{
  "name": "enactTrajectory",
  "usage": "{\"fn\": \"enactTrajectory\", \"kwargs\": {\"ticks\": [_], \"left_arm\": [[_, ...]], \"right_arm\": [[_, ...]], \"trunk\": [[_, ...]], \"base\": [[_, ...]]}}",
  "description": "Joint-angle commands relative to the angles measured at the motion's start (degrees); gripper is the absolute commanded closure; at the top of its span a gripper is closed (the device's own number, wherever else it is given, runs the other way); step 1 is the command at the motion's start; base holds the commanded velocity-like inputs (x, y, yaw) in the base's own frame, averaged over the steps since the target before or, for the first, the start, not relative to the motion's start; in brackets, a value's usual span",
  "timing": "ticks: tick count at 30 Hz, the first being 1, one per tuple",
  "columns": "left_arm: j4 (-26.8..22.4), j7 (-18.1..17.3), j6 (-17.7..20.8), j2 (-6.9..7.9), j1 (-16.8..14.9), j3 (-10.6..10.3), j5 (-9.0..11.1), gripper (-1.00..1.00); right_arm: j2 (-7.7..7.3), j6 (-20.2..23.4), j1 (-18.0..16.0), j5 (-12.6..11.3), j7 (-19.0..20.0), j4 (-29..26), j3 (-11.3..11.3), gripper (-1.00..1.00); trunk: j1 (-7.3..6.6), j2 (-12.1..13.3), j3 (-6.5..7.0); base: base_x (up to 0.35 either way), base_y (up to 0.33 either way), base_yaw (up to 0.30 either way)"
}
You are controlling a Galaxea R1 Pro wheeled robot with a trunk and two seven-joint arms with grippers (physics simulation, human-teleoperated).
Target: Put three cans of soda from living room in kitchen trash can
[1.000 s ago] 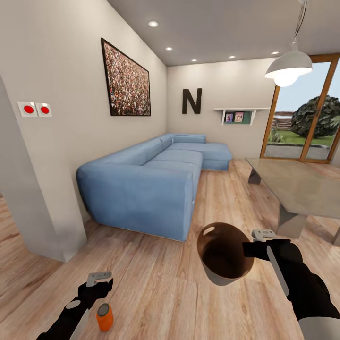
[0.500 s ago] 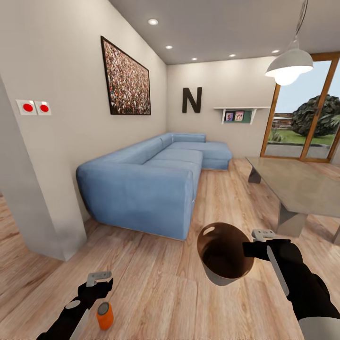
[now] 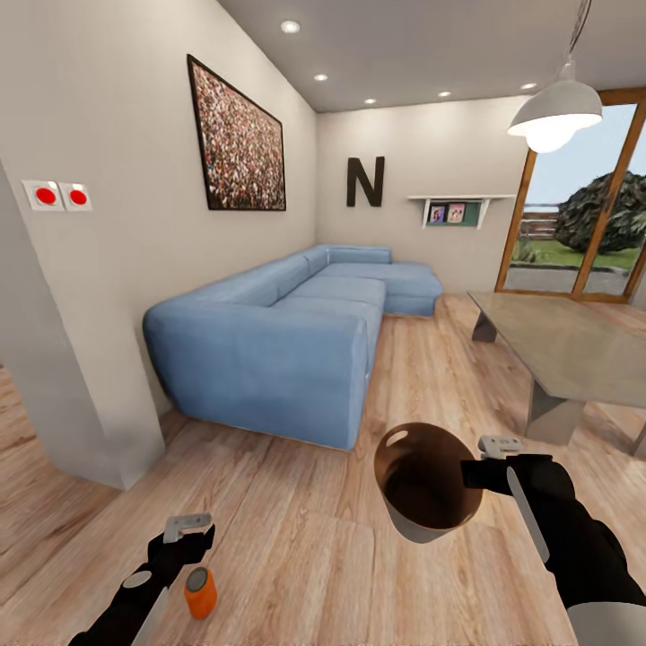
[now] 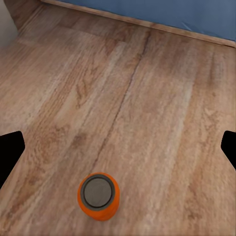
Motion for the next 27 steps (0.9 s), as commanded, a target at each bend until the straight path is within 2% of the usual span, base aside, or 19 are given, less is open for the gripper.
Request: {"fn": "enactTrajectory", "kwargs": {"ticks": [1, 16, 27], "left_arm": [[0.01, 0.00, -0.01, 0.00, 0.00, 0.00, -0.01, -1.00], [0.02, -0.03, -0.03, 0.00, 0.00, 0.00, -0.03, -1.00], [0.02, -0.07, -0.03, 0.00, 0.00, 0.00, -0.02, -1.00]], "right_arm": [[0.00, 0.05, -0.03, -0.88, 0.20, -0.03, -0.01, 1.00], [0.01, 0.05, -0.03, -0.90, 0.20, -0.03, 0.07, 1.00], [0.01, 0.05, -0.03, -0.91, 0.20, -0.03, 0.07, 1.00]], "trunk": [[-0.01, -0.01, -0.09], [-0.01, -0.01, -1.46], [-0.01, -0.01, -2.25]], "base": [[0.000, 0.000, 0.000], [0.010, 0.000, 0.000], [0.258, 0.000, 0.000]]}}
